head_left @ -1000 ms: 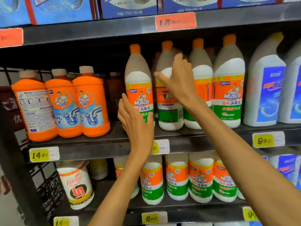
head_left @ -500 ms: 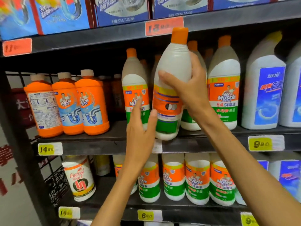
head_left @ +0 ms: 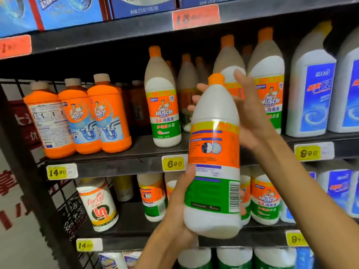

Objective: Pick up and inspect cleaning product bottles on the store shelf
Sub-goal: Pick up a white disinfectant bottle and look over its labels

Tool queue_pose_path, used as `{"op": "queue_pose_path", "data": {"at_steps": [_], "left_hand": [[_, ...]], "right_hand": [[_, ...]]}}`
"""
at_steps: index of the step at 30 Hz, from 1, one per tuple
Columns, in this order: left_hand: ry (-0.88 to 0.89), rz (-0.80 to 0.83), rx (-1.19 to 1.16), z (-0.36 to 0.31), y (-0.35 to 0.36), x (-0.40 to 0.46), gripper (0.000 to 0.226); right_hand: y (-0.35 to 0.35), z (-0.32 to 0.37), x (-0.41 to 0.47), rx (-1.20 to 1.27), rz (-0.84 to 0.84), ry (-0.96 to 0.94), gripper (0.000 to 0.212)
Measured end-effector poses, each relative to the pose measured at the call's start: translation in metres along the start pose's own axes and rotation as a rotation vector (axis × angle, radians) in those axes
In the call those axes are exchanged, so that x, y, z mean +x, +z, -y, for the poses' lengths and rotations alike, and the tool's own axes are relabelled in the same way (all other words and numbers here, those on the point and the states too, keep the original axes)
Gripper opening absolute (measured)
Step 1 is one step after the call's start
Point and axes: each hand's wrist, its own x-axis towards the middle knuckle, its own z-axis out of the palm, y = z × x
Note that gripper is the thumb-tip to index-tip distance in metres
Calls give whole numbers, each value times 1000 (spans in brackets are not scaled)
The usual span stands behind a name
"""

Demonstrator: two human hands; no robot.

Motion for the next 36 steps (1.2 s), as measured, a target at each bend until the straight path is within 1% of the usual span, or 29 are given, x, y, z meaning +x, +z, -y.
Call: {"op": "queue_pose_path", "data": {"at_steps": [2,4,5,6,7,8,9,10,11,12,13,14,16,17,18,19,20,21,22,23,24,25,26,27,29,31,33,35,36], "left_hand": [[-27,61,-44,5,-2,-2,104],[-11,39,50,8,-3,-2,93],[23,-22,123,7,-11,1,82],[75,-93,187,4,-19,3,71],[139,-93,242,-1,-24,5,67],[183,-70,313,-4,-28,6,73],[204,-94,404,-5,-29,5,84],[220,-152,480,-5,-25,5,93],[244,-198,524,-2,-25,5,97],[277,-223,564,-1,-19,8,93],[319,-221,575,2,-19,9,84],[336,-210,558,3,-17,10,76],[320,-213,420,5,-15,9,69],[310,-153,310,2,-13,8,64],[293,28,233,0,-11,5,59],[310,179,107,0,-9,2,58],[307,235,47,2,-9,-1,60],[240,185,54,4,-7,-2,68],[155,119,72,6,-7,0,84],[133,112,22,10,-13,2,95],[119,138,6,13,-17,2,98],[113,122,7,18,-19,4,97],[121,70,35,19,-20,4,95],[123,16,33,19,-20,4,89],[165,-36,33,19,-20,5,63],[209,-134,45,20,-20,5,50],[258,-239,169,22,-20,4,36],[275,-227,186,20,-19,2,23],[266,-206,153,19,-20,2,23]], "right_hand": [[0,-12,4,-36,-45,-12,44],[2,-18,5,-109,-94,-59,24],[4,-17,3,-166,-114,-87,19],[5,-13,2,-256,-138,-127,20],[6,-10,0,-374,-174,-180,24],[9,-8,-2,-504,-212,-245,25],[13,-9,-3,-609,-249,-312,23],[16,-11,-5,-663,-285,-373,21],[20,-14,-6,-672,-317,-413,22],[22,-17,-6,-659,-339,-429,25],[23,-19,-6,-648,-354,-427,27],[23,-19,-5,-645,-352,-407,27],[20,-15,-4,-592,-289,-315,23],[18,-12,-4,-527,-240,-262,21],[16,-10,-3,-451,-193,-217,20],[15,-10,-2,-368,-153,-171,21],[13,-12,-1,-281,-120,-119,27],[13,-14,0,-202,-95,-67,38],[13,-18,2,-150,-82,-25,51],[13,-21,3,-130,-83,2,60],[13,-23,3,-137,-98,13,64],[13,-24,4,-155,-114,9,61],[12,-24,4,-179,-124,-1,54],[11,-23,4,-213,-127,-12,44],[10,-22,3,-344,-136,-73,30],[13,-23,1,-496,-172,-158,24],[14,-24,1,-536,-224,-184,20],[13,-24,3,-523,-270,-133,19],[12,-22,4,-521,-281,-92,19]]}}
